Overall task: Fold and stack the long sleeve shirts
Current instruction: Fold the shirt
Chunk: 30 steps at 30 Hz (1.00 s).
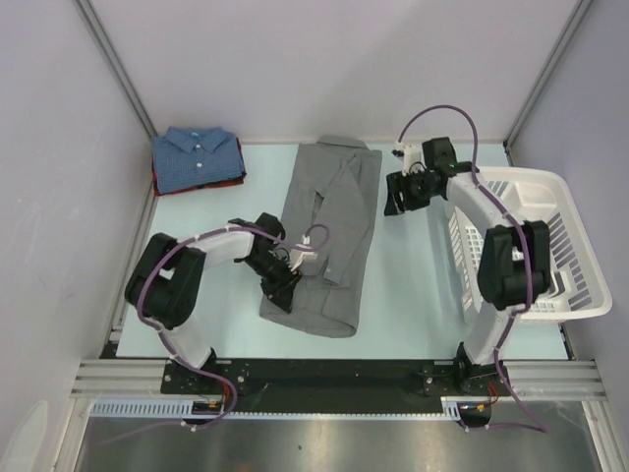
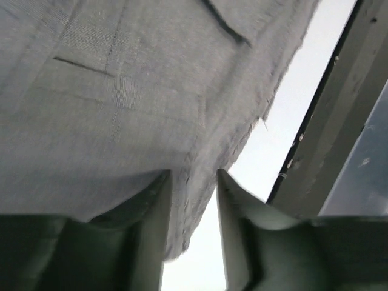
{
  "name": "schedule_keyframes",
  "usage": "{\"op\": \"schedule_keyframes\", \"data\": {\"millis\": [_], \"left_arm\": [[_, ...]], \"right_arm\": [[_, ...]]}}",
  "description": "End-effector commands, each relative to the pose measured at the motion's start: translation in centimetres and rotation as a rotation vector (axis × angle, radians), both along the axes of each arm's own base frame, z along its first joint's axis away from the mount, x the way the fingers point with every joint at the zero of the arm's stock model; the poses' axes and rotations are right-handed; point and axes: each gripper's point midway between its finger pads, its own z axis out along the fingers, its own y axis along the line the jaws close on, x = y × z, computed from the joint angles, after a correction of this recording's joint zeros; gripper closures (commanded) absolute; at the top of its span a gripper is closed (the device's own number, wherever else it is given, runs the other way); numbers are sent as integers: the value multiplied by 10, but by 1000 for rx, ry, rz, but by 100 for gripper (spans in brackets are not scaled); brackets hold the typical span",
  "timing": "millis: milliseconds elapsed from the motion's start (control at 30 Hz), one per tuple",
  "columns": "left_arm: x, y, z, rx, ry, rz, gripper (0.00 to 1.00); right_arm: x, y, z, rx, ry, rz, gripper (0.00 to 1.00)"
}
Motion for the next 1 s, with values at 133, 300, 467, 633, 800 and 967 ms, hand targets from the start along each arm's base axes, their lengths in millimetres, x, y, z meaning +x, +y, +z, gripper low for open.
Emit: {"op": "schedule_keyframes", "data": {"millis": [133,300,467,633,800,967], "left_arm": [[20,47,63,-117,-648,-327,35],[5,52,51,-167,-831,-496,28],[3,55,27,-160,-926,-606,26],[3,54,8,-138,-988,-717,26],[-1,51,-7,-123,-949,-765,27],[-4,50,-17,-115,-923,-812,34]], "right_arm": [[-162,60,13,1,-390,709,27],[-225,89,-15,-33,-603,1046,23],[-256,104,-36,-44,-673,1200,23],[-266,121,-56,-66,-719,1276,23],[-283,126,-79,-89,-709,1398,28],[-278,129,-108,-178,-699,1449,51]]}}
